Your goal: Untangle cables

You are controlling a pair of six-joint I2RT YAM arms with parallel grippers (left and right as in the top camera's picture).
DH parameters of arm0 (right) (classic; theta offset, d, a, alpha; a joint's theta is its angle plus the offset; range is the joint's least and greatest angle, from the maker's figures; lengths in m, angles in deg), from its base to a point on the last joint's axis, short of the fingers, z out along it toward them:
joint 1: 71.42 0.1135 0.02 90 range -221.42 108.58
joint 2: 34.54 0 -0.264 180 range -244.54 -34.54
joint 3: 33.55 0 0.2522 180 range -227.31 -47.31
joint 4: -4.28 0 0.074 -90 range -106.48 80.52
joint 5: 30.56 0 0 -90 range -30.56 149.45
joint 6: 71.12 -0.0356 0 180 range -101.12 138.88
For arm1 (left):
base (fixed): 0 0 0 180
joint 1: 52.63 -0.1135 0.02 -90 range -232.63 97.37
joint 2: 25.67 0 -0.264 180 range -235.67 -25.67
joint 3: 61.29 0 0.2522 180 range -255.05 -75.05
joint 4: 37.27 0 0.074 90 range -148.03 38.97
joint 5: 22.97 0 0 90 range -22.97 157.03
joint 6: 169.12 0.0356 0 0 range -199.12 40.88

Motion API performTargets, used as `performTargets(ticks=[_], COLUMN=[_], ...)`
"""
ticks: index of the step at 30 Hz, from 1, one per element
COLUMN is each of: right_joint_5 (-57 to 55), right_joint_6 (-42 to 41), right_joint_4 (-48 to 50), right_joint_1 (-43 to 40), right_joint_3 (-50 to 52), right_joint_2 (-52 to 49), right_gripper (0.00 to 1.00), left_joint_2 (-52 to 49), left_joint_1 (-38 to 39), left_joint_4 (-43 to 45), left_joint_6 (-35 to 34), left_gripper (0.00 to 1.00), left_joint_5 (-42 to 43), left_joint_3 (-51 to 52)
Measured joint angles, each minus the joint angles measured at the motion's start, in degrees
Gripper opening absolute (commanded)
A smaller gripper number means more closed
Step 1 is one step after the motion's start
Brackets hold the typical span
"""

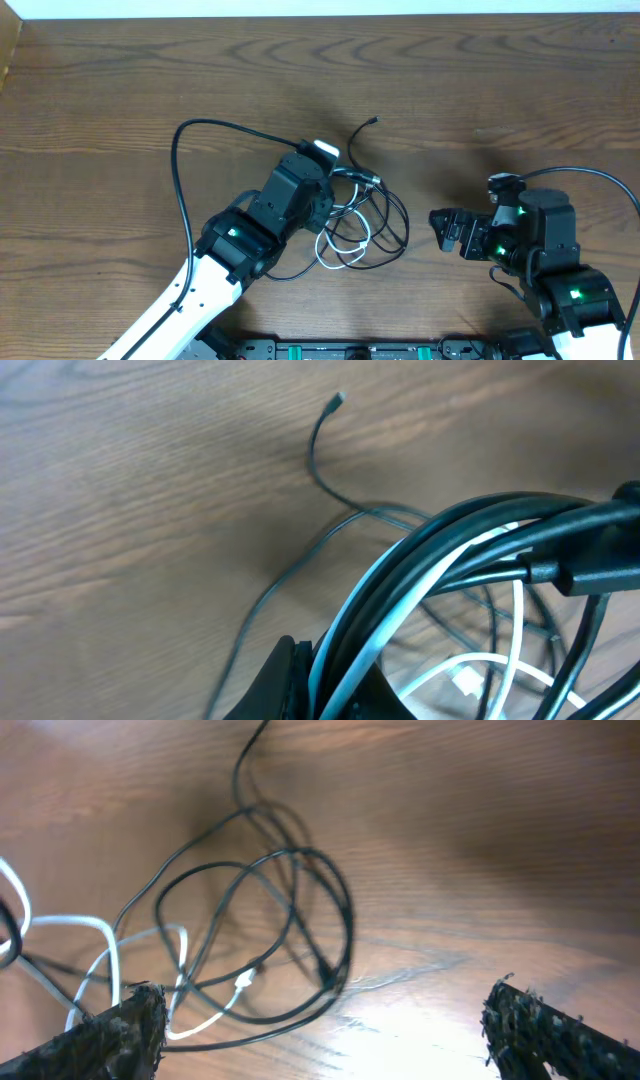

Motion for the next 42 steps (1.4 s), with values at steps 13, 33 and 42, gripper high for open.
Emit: performTargets(ticks=[13,33,42], right_joint_5=[12.24,25.38,26.58], right_joint_6=[8.07,15.28,16.41], right_joint_4=[4.55,8.72,10.05], right_joint_1=[0.0,0.0,0.0], right_joint_3=[0.09,0.09,0.09], right_joint_2=[-4.46,-6.27,-6.27], right_gripper=[0.95,0.93,0.93], left_joint_2=[0.0,0.0,0.0], left_joint_1=[0.0,0.0,0.0], left_joint_4=[4.33,7.43,7.43], left_joint_6=[-23.69,-39.19,-38.51], left_gripper=[0.08,0.07,0.07], left_joint_5=[1.29,5.6,7.48], left_joint_3=[0.0,0.0,0.0])
